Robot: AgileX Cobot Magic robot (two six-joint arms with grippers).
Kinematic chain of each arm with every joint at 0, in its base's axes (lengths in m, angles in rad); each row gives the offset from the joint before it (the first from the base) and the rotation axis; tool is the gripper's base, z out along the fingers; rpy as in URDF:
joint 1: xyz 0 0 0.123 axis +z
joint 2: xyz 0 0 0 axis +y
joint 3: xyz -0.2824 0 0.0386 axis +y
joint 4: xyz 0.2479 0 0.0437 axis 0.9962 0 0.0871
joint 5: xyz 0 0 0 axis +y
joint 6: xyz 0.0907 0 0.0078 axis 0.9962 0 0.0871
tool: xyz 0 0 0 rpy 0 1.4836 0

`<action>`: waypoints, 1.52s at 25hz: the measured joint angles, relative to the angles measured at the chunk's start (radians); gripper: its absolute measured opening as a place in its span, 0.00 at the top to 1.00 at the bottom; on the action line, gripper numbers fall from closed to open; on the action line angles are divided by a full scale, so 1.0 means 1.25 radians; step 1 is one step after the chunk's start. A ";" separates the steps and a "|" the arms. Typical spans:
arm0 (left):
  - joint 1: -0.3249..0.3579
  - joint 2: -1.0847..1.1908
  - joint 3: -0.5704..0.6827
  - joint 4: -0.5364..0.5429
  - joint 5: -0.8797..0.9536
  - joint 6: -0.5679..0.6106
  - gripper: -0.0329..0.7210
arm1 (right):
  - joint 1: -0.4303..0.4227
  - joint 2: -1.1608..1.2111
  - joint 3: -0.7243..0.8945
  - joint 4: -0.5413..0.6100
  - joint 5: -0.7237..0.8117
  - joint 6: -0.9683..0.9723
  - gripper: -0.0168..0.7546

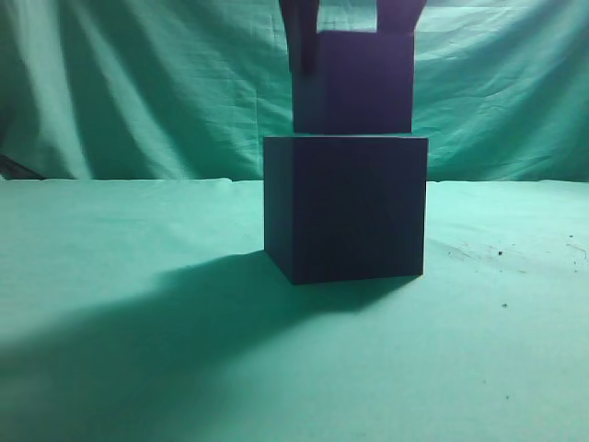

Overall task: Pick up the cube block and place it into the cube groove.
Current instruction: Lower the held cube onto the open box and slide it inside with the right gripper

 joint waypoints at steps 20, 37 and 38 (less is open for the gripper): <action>0.000 0.000 0.000 0.000 0.000 0.000 0.96 | 0.000 0.019 -0.005 0.006 -0.023 0.024 0.44; 0.000 0.000 0.000 0.000 0.000 0.000 0.96 | 0.000 0.027 -0.008 0.023 0.002 0.024 0.26; 0.000 0.000 0.000 0.000 0.000 0.000 0.96 | 0.000 0.028 -0.015 0.023 0.009 0.024 0.26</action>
